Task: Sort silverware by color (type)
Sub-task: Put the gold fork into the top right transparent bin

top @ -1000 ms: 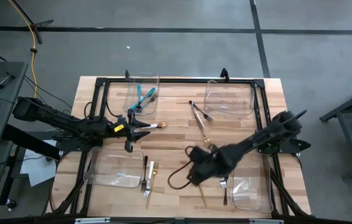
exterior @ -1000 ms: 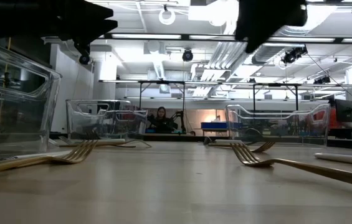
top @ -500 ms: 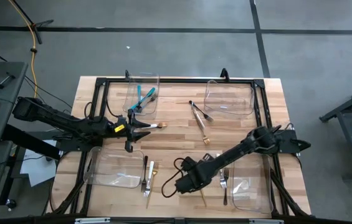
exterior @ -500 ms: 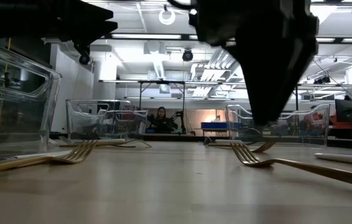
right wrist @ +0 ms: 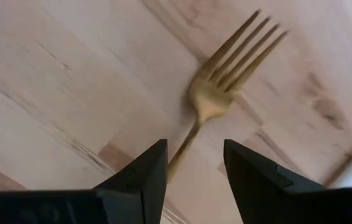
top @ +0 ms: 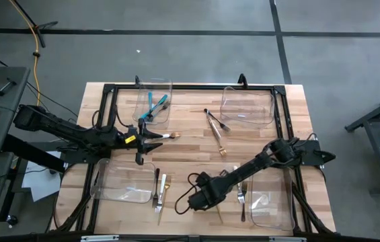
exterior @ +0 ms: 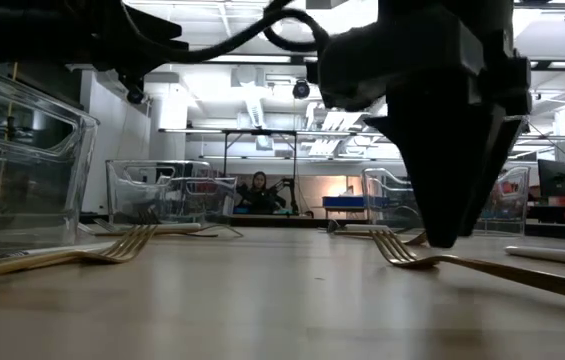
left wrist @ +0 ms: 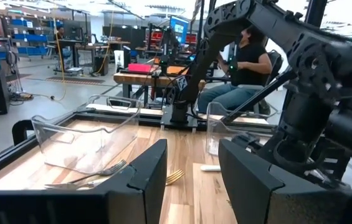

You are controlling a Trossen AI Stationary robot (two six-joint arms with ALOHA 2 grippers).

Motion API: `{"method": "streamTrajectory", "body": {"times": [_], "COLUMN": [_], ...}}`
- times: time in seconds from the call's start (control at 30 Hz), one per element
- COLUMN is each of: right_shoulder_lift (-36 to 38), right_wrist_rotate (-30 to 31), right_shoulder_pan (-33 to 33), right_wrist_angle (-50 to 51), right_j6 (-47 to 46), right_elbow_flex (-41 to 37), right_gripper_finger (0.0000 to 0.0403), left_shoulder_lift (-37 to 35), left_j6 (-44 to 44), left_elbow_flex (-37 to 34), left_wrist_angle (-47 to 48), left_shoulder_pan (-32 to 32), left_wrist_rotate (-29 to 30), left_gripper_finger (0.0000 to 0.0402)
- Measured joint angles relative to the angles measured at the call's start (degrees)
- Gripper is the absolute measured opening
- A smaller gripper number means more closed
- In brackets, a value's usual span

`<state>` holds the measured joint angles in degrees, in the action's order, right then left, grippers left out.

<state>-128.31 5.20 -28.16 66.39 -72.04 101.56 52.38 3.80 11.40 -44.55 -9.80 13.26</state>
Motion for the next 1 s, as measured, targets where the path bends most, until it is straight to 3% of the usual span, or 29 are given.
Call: {"method": "streamTrajectory", "body": {"times": [0.37,0.47,0.63,1.0], "right_shoulder_lift": [0.5,0.4,0.3,0.5], "right_wrist_rotate": [-4.0,-3.9,-2.0,1.1], "right_shoulder_pan": [0.0,0.0,0.0,0.0], "right_wrist_angle": [-7.5,-7.3,-6.5,-5.6], "right_j6": [0.0,0.5,2.9,12.2], "right_elbow_flex": [-6.4,-6.5,-6.5,-6.7], "right_gripper_finger": [0.0146,0.0116,0.002,0.0009], "left_shoulder_lift": [0.0,0.0,0.0,0.0], "left_j6": [0.0,0.0,0.0,0.0], "left_elbow_flex": [0.0,0.0,0.0,0.0], "left_wrist_angle": [0.2,0.2,0.2,0.2], "left_shoulder_pan": [0.0,0.0,0.0,0.0], "left_wrist_rotate": [0.0,0.0,0.0,0.0], "left_gripper_finger": [0.0136,0.0136,0.0136,0.0136]}}
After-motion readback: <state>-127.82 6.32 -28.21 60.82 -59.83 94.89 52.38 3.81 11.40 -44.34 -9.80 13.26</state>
